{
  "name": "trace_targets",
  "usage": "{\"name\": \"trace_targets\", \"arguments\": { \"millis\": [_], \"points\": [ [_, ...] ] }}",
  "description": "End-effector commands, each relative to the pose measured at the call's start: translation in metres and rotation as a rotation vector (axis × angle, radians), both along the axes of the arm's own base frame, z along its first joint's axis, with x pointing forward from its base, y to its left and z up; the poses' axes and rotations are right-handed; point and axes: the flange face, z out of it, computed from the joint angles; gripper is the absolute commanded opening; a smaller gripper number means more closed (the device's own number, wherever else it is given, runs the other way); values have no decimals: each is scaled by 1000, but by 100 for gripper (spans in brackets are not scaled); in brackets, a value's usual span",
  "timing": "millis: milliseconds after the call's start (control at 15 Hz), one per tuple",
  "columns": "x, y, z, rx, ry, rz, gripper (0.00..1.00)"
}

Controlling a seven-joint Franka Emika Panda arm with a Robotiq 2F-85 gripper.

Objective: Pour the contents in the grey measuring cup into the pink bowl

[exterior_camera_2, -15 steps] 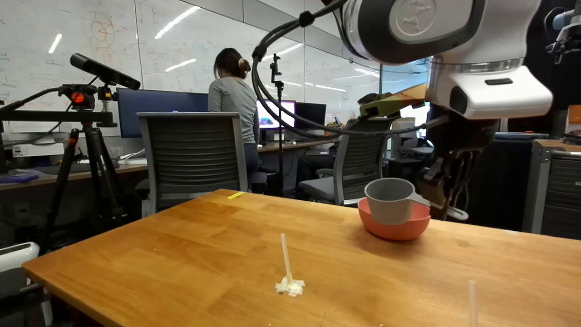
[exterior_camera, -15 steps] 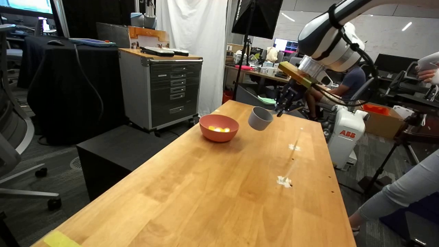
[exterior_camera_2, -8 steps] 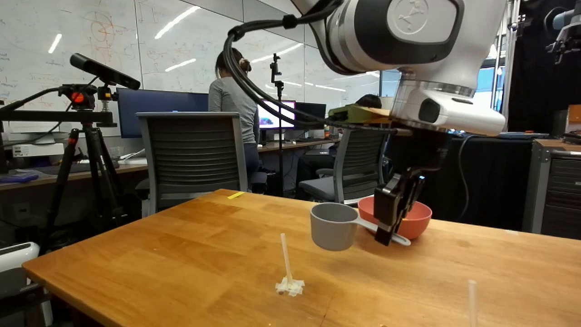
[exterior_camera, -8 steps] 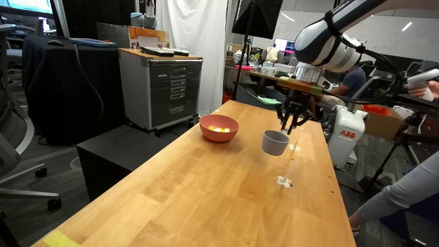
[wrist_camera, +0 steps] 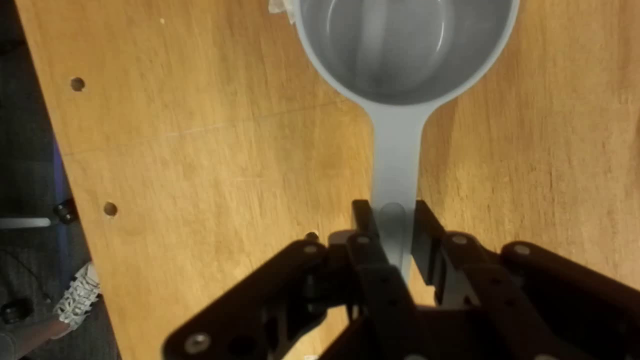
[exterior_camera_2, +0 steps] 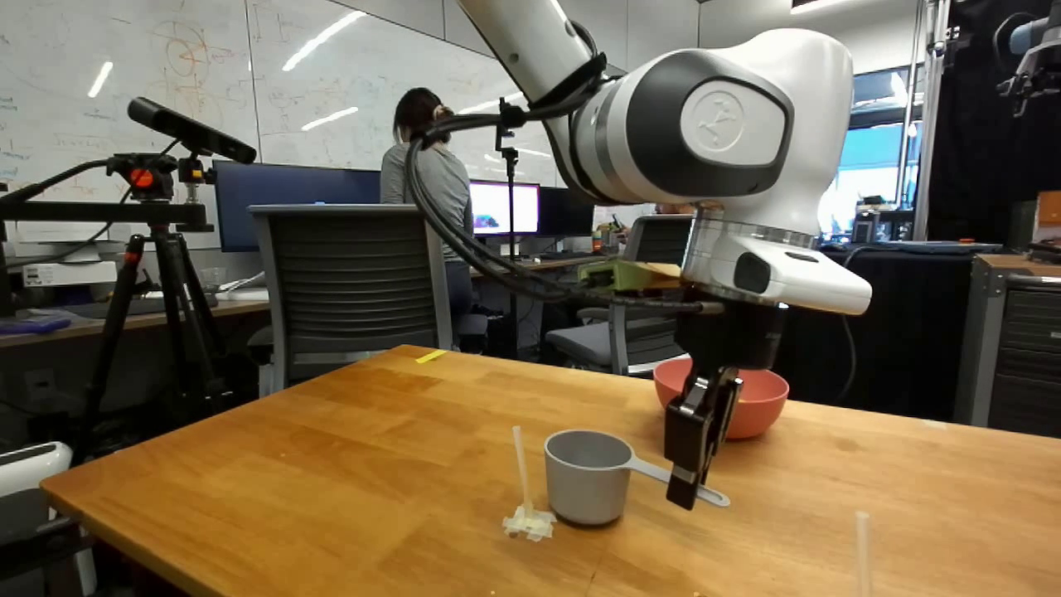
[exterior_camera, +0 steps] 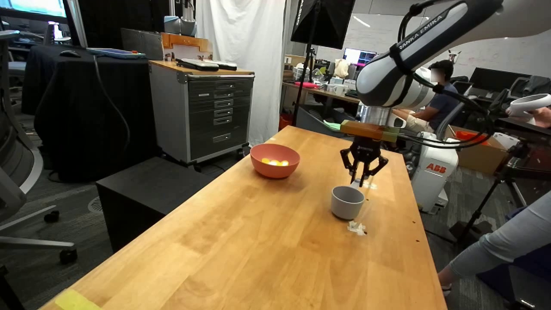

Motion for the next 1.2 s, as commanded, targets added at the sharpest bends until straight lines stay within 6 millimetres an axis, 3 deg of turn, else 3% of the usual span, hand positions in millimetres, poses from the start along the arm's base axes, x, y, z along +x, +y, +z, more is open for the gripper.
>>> {"name": "trace_targets", "arguments": {
  "millis": [0, 67, 333, 667, 800, 1133],
  "points": [
    [10, 5, -3, -64, -33, 12, 6],
    [11, 6, -3, -72, -38, 13, 6],
    [14, 8, 3, -86, -63, 18, 55],
    [13, 8, 16, -80, -90, 18, 93],
    [11, 9, 27, -73, -108, 19, 100],
    [0, 18, 82, -33, -193, 21, 100]
  ]
}}
